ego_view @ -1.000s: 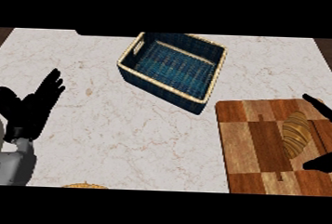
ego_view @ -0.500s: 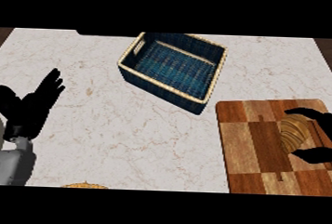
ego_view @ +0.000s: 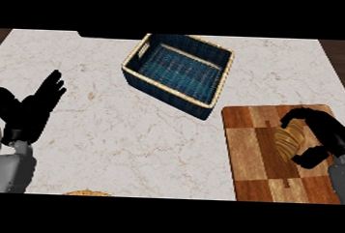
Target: Pick the croissant from the cutting board and place it in the basket
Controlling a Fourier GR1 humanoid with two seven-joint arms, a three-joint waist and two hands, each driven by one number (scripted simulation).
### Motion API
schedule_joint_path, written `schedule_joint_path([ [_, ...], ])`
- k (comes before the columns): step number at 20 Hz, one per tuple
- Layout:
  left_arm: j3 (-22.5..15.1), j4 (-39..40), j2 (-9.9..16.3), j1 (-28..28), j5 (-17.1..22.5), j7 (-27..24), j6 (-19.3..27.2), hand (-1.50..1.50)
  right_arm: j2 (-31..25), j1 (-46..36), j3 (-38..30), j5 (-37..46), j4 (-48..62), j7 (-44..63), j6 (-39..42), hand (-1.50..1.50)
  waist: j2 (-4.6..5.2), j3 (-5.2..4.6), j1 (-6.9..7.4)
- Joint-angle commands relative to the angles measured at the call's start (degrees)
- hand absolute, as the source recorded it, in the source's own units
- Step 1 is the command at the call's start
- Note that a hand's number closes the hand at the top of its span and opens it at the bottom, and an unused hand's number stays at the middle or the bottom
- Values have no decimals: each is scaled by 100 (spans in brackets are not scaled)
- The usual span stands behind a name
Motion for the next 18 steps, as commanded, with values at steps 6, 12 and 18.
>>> schedule_joint_path([
  [6,-341,-26,-159,-271,-75,89,-118,0,2299,-781,1724,668,-501,2196,-302,150,61,75,726],
  [12,-485,64,-196,-417,-115,124,-210,0,2334,-1067,2661,184,-673,3614,-898,150,110,122,951],
  [18,-585,157,-311,-550,-98,189,-238,0,2344,-1542,3306,-668,-1564,4362,-2339,150,59,145,1050],
])
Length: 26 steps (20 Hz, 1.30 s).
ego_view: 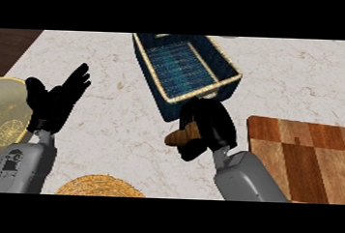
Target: Pick the croissant from the cutting board and place it in the basket
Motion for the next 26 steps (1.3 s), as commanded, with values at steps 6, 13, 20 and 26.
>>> schedule_joint_path([
  [6,-85,192,-82,-103,-77,9,29,0,63,-1543,846,101,-550,1958,-2018,150,-53,-51,35],
  [13,-54,290,-92,-233,-108,60,100,0,64,-2990,1133,615,-63,3816,-2547,150,-59,-70,-40],
  [20,-59,358,-106,-375,-142,17,119,0,62,-4682,752,806,710,4790,-2336,150,-50,-76,-39],
  [26,-40,379,-60,-295,-172,-26,112,0,61,-5869,311,906,1715,5286,-2223,150,-7,-65,-75],
])
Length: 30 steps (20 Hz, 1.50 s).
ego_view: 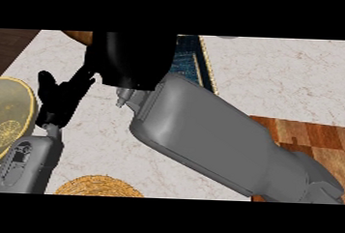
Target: Pick the croissant from the cutting board and place it in the basket
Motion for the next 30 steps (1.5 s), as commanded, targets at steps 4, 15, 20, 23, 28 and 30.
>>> schedule_joint_path([
  [4,27,123,-75,-43,-61,-65,137,0,50,-1391,-420,283,1416,1448,128,150,67,5,-198],
  [15,233,47,123,125,10,-170,78,0,50,-2050,-512,267,2781,1780,-232,150,74,37,-361],
  [20,168,-256,10,236,-25,-62,208,0,50,-1976,-540,100,3397,1320,-544,150,95,46,-381],
  [23,227,-28,18,399,-29,-293,162,0,50,-1866,-535,-32,3227,1352,-832,150,92,46,-462],
  [28,358,-184,209,334,47,-119,92,0,50,-1418,-430,-17,3435,1032,-1401,150,84,56,-521],
  [30,437,-141,255,504,48,-223,106,0,50,-1539,-662,695,3950,1487,-1633,150,36,54,-673],
])
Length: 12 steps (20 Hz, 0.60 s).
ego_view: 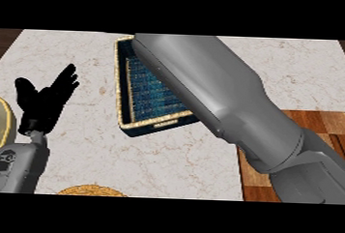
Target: Pick the croissant from the cutting board and place it in the basket
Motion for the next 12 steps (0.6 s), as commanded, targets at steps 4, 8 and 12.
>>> schedule_joint_path([
  [4,-25,-124,-73,139,-15,-82,34,0,59,414,-265,404,496,1300,-1175,-150,13,4,-32],
  [8,106,44,57,-67,17,22,10,0,59,507,-119,185,325,988,-1265,-150,7,6,-62],
  [12,104,-121,32,323,104,-162,-140,0,59,266,-270,181,423,710,-1574,-150,-3,5,-20],
])
